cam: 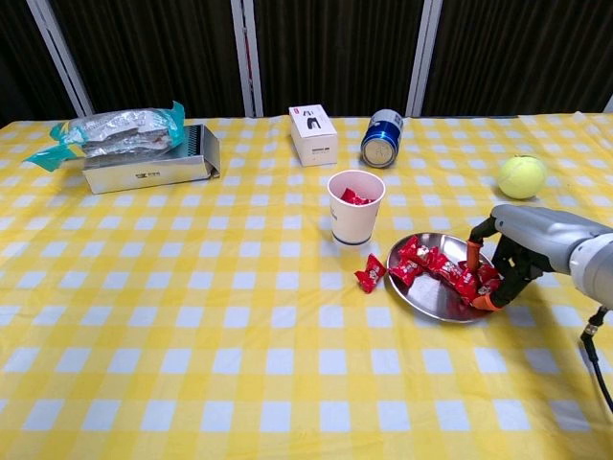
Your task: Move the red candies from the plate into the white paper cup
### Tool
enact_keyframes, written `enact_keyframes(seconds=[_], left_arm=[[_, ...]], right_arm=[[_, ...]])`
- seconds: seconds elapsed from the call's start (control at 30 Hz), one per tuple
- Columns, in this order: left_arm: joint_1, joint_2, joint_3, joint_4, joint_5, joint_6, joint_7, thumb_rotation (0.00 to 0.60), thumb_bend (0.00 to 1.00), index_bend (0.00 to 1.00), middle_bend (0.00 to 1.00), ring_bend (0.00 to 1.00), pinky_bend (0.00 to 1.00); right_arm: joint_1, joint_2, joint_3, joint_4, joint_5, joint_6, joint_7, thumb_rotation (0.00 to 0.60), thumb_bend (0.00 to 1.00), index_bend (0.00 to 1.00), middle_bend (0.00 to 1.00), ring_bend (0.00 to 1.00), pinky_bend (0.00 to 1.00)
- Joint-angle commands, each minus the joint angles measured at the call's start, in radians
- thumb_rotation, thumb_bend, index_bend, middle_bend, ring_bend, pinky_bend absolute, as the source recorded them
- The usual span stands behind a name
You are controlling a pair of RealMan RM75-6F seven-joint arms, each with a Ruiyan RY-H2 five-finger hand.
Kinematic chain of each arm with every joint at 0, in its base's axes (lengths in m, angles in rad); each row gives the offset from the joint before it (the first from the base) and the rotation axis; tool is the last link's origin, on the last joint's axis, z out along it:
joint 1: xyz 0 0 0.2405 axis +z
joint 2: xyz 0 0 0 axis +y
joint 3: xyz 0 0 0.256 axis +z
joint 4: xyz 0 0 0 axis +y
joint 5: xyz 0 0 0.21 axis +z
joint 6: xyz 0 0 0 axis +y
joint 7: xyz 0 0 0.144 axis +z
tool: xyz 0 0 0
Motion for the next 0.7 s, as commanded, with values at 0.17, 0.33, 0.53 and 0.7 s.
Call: enact_keyframes(seconds=[0.17,0.33,0.53,0.7], left_arm=[[0.000,0.000,0.000,-0.001,0.002,0.001,0.000,0.600,0.06,0.00,0.00,0.00,0.00],[0.000,-0.001,0.000,-0.001,0.003,0.002,0.000,0.600,0.06,0.00,0.00,0.00,0.00],[0.001,0.000,0.001,0.000,0.005,0.004,-0.002,0.600,0.06,0.00,0.00,0.00,0.00],[0.001,0.001,0.001,0.000,0.006,0.004,-0.003,0.600,0.06,0.00,0.00,0.00,0.00]], right_arm=[[-0.011,-0.004,-0.001,0.003,-0.023,-0.011,0.028,0.600,0.46,0.61,0.87,0.85,0.95],[-0.017,-0.004,-0.002,-0.005,-0.041,-0.010,0.038,0.600,0.54,0.62,0.86,0.85,0.95],[-0.022,-0.006,-0.004,-0.018,-0.068,-0.005,0.048,0.600,0.60,0.63,0.86,0.85,0.95],[-0.024,-0.004,0.001,-0.032,-0.088,0.002,0.051,0.600,0.64,0.64,0.87,0.85,0.95]])
